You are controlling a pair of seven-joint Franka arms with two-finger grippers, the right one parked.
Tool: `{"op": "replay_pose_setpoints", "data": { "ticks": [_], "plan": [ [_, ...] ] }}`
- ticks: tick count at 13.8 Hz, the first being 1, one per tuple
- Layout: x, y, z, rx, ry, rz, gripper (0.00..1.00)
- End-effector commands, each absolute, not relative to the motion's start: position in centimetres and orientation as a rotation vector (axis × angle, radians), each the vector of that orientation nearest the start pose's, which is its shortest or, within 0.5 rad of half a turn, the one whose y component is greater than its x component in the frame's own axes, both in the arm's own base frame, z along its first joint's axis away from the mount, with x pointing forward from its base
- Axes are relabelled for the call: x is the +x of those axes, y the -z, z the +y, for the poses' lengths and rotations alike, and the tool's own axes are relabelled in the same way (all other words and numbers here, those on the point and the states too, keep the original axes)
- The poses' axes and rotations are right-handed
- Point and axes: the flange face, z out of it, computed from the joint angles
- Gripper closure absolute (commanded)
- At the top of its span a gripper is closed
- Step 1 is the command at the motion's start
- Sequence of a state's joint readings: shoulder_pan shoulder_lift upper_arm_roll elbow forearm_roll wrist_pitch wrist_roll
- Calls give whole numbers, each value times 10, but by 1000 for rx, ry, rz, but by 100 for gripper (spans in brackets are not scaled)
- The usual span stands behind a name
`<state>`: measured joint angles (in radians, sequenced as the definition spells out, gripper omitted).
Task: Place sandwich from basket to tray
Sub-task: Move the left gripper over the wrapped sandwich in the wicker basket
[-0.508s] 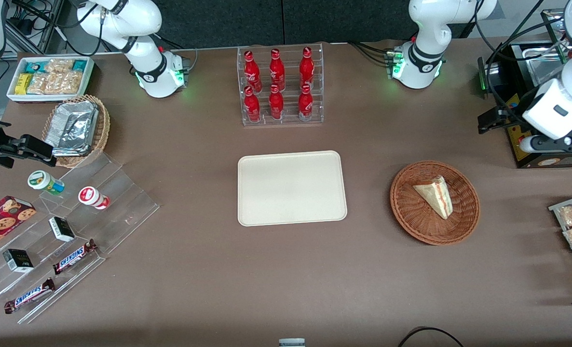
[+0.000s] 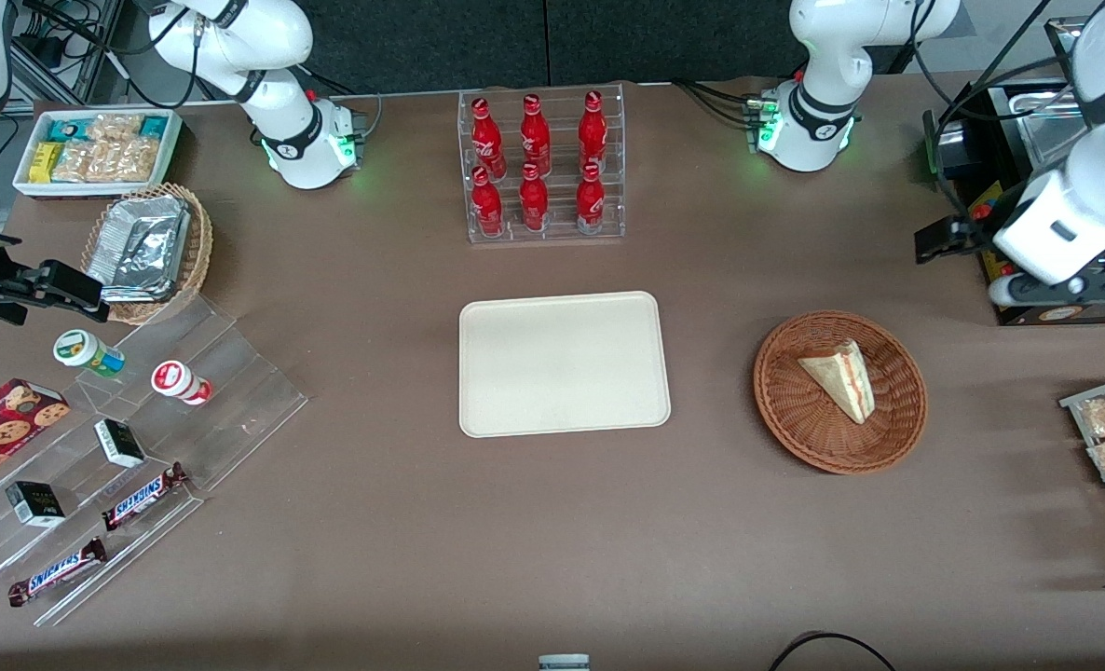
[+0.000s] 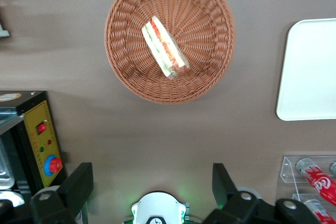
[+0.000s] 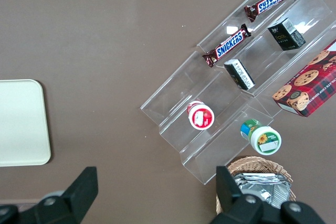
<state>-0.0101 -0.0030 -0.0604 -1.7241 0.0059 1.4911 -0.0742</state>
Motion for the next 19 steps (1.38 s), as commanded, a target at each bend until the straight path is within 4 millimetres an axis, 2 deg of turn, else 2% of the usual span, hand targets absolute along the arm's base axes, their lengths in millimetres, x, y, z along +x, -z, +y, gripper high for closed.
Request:
{"op": "replay_pose_setpoints", "data": {
  "ticks": [1, 8, 10, 11, 13, 16, 19],
  "plan": [
    [523, -502, -35, -3102, -377, -8, 0],
    [514, -402, -34, -3092, -244, -260, 0],
    [514, -384, -33, -3067, -165, -432, 0],
    [517, -376, -33, -3040, -129, -573, 0],
    [524, -370, -34, -3007, -64, -775, 0],
    [529, -351, -36, -2993, -19, -873, 0],
    [532, -323, -39, -2983, -7, -931, 0]
  ]
}}
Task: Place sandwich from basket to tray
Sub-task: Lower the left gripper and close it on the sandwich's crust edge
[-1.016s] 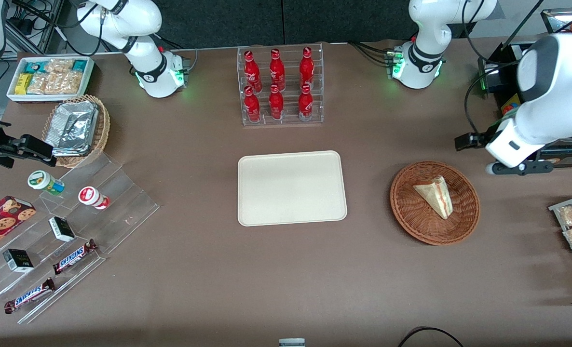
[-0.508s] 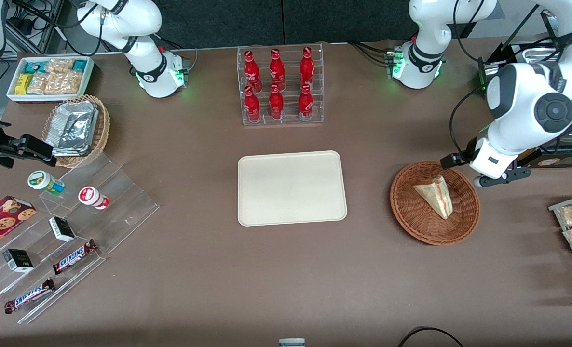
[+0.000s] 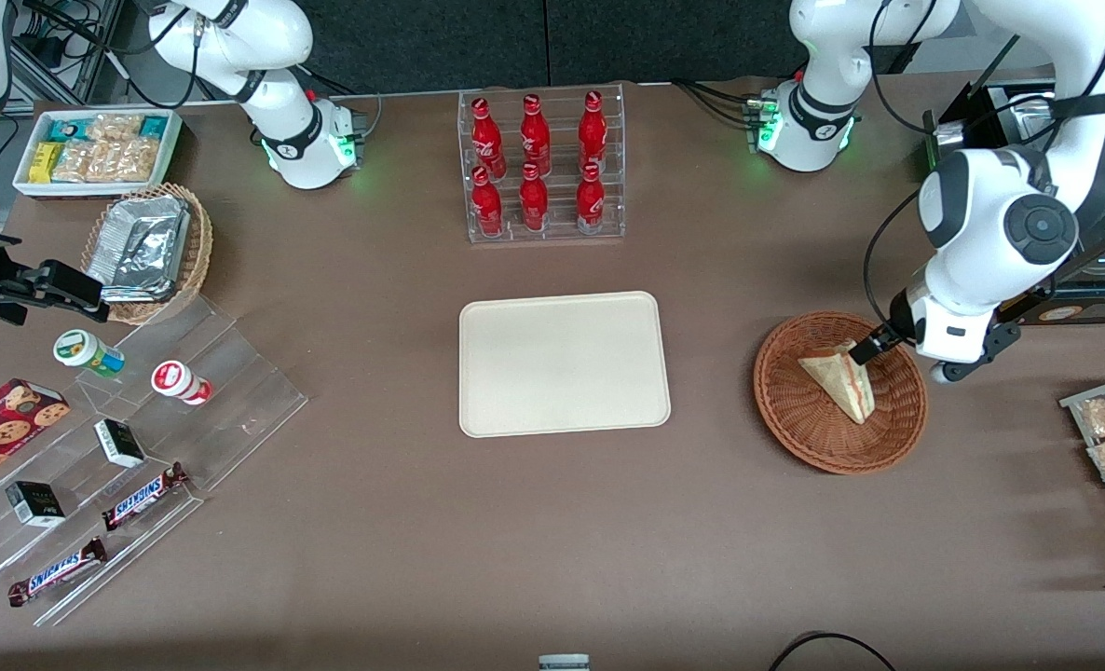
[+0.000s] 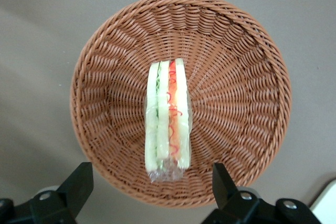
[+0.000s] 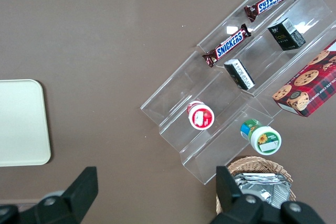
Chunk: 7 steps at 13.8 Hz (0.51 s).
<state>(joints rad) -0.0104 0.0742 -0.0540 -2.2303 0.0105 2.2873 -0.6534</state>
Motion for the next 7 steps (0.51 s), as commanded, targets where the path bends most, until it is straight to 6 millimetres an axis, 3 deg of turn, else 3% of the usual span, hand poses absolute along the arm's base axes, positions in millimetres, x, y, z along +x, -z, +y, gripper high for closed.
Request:
{"op": "replay_pose_setpoints", "data": {
  "ticks": [1, 7],
  "plan": [
    [532, -315, -39, -2980, -19, -932, 0],
    [523, -261, -40, -2976, -38, -966, 0]
  ]
}}
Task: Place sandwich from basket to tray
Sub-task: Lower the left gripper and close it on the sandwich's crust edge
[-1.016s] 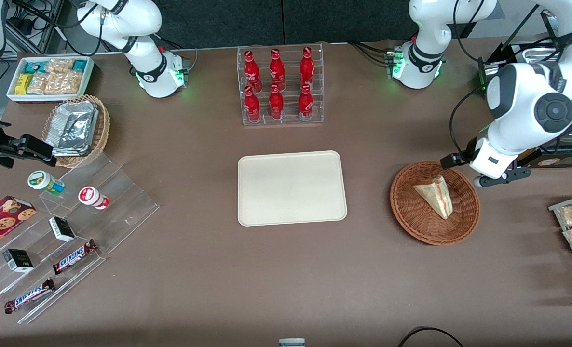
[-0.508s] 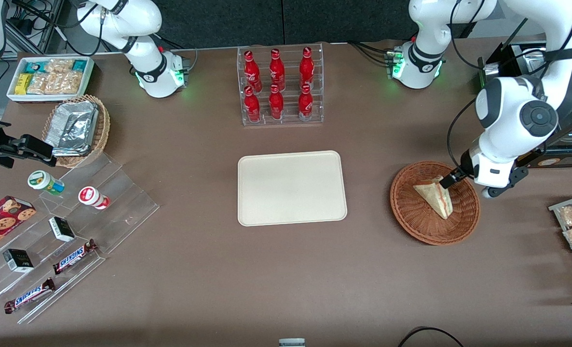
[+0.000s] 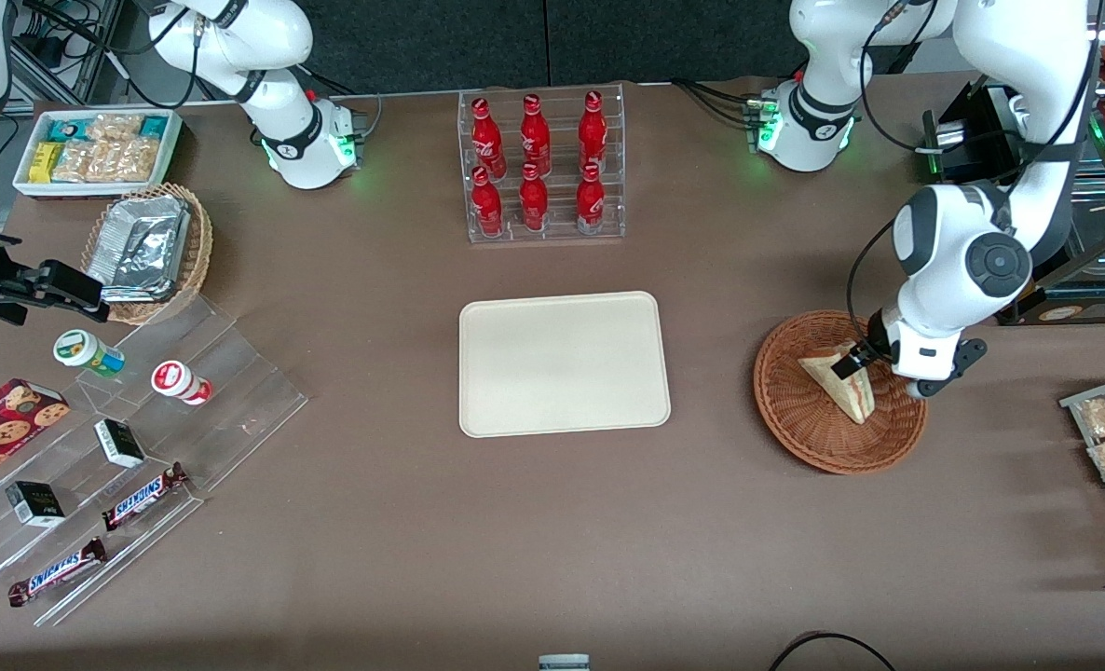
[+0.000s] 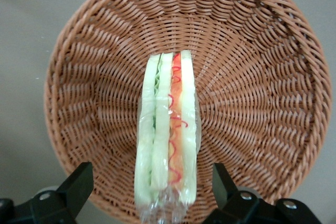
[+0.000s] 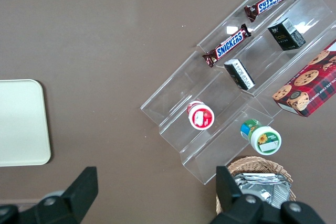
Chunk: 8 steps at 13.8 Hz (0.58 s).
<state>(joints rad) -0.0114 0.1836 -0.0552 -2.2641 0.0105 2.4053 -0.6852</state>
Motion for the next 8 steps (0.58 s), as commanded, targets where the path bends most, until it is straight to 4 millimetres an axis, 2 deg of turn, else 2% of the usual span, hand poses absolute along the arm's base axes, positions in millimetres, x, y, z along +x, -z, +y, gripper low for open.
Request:
{"op": "replay_pose_setpoints", "data": {
  "ticks": [1, 2, 3, 5, 8],
  "plan": [
    [521, -251, -40, -2971, -41, -982, 1],
    [520, -246, -40, -2969, -45, -986, 10],
    [518, -244, -41, -2968, -52, -983, 33],
    [516, -243, -41, -2965, -65, -977, 99],
    [515, -245, -41, -2963, -99, -949, 100]
  ]
}}
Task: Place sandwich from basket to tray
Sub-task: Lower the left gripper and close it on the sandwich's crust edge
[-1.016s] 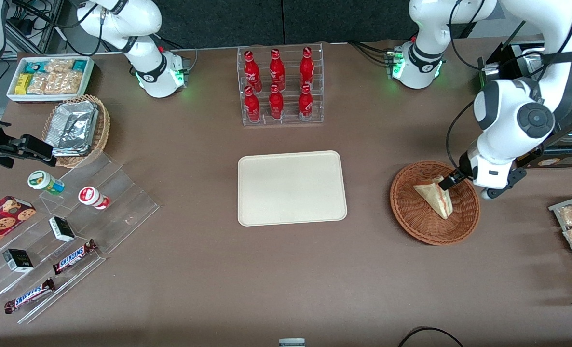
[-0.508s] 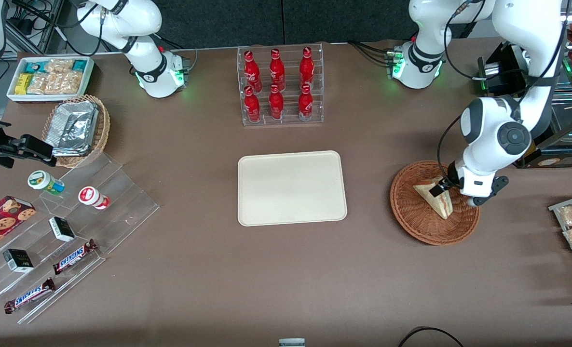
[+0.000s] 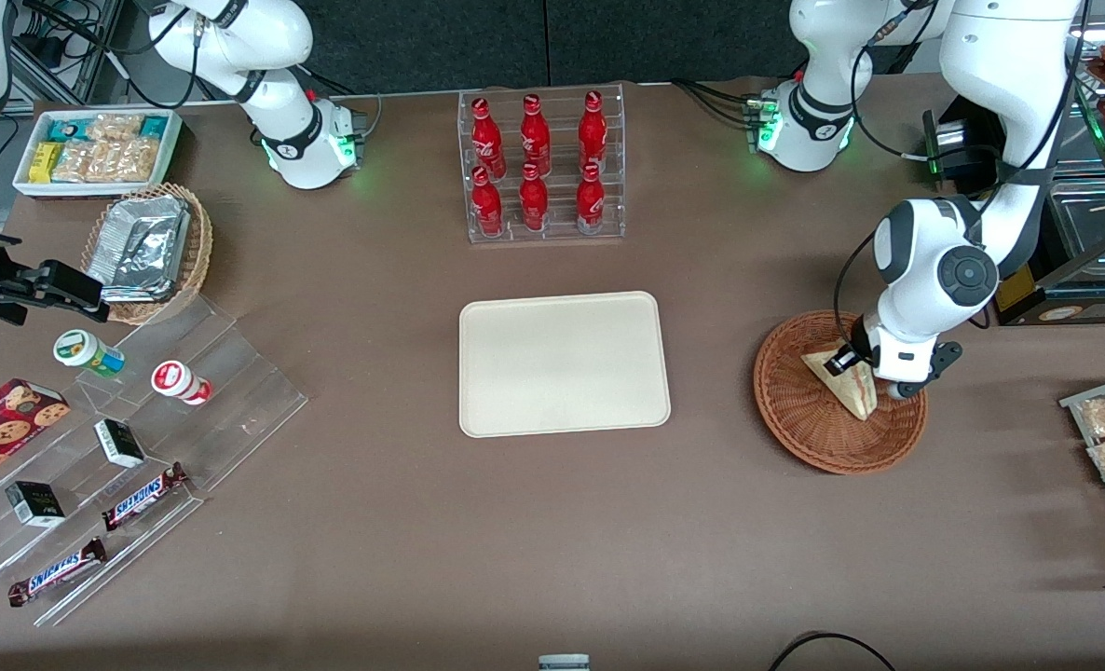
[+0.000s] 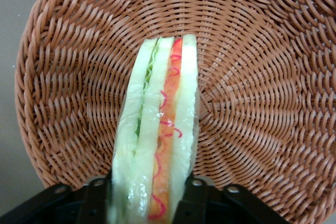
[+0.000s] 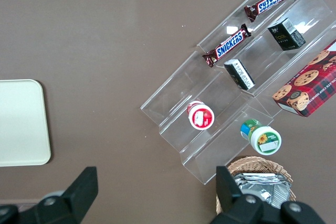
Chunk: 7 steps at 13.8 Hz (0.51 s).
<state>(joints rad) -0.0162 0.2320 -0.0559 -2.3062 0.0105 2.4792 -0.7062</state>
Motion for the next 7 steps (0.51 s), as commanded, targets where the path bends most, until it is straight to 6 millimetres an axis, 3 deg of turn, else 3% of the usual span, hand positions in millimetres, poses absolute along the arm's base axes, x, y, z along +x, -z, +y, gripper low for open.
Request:
{"op": "replay_pose_setpoints", "data": {
  "ticks": [1, 4, 6, 7],
  "plan": [
    [516, -247, -41, -2962, -103, -945, 100],
    [531, -266, -56, -2966, -116, -906, 100],
    [543, -288, -66, -2957, -157, -879, 100],
    [549, -303, -81, -2959, -172, -841, 100]
  ]
}}
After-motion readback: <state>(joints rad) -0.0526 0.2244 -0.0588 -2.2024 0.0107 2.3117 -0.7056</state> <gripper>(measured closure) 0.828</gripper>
